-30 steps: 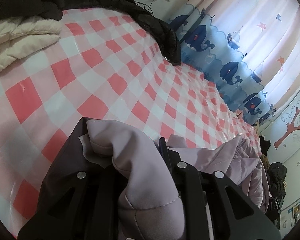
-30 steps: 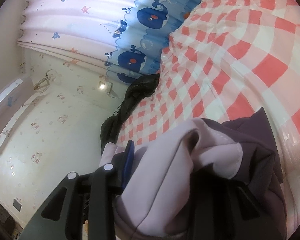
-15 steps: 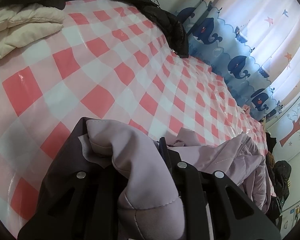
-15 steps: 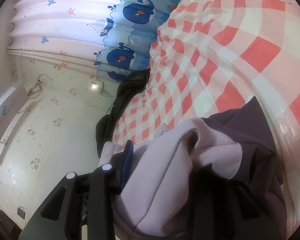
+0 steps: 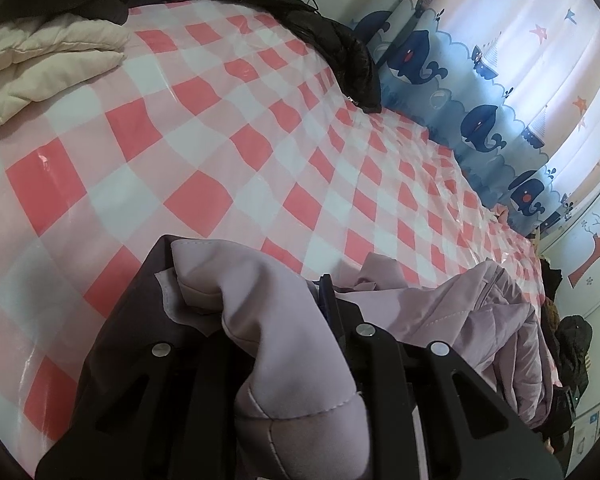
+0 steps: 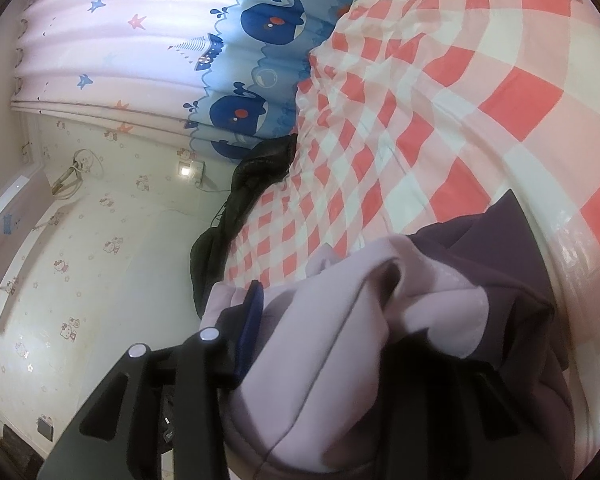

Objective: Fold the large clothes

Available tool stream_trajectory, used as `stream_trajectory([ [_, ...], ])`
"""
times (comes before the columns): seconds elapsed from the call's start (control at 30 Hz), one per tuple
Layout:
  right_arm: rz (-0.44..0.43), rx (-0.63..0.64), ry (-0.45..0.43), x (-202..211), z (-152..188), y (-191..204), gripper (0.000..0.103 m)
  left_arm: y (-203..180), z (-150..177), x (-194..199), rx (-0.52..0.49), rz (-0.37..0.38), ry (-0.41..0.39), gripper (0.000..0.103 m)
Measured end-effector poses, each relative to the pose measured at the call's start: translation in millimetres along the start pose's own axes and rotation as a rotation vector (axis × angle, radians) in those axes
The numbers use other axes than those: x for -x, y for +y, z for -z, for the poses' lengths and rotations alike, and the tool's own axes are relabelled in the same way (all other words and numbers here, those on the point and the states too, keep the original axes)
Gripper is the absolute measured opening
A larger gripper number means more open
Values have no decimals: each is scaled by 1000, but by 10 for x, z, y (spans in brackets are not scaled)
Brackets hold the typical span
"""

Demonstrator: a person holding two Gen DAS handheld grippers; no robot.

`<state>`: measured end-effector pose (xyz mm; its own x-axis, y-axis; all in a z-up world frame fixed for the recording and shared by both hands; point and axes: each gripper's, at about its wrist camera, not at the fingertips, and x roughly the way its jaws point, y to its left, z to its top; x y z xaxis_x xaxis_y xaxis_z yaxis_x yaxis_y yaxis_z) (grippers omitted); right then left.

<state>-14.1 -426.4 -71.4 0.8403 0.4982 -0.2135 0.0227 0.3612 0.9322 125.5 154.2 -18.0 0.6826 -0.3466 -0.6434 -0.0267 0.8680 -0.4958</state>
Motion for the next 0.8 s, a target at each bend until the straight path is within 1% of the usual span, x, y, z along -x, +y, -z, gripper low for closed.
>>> stream_trajectory([
  [0.07,0,9,3,-18,-4,20,45,-1,1,4,1,-2,0,19],
  [0.13,-7,14,6,-44,-9,44,51,3,-1,2,3,-4,0,20],
  [0.2,-3,23,8,-76,-20,81,53,5,0,1,4,-7,-3,21],
  [0.43,-16,39,6,-180,-67,173,66,-21,16,14,-5,-14,-8,28],
  [0.5,-25,38,6,-182,-78,181,68,-31,20,24,-5,-11,-10,30],
  [0.6,-60,16,4,-163,-89,148,71,-58,13,55,-9,-2,-18,34],
  [0.67,-87,-6,0,-143,-102,115,73,-72,6,91,-6,21,-31,40],
  [0.73,-135,-39,-12,-109,-114,68,79,-104,3,116,-13,28,-42,42],
  [0.8,-163,-55,-31,-66,-130,58,81,-147,5,151,-31,29,-57,44],
])
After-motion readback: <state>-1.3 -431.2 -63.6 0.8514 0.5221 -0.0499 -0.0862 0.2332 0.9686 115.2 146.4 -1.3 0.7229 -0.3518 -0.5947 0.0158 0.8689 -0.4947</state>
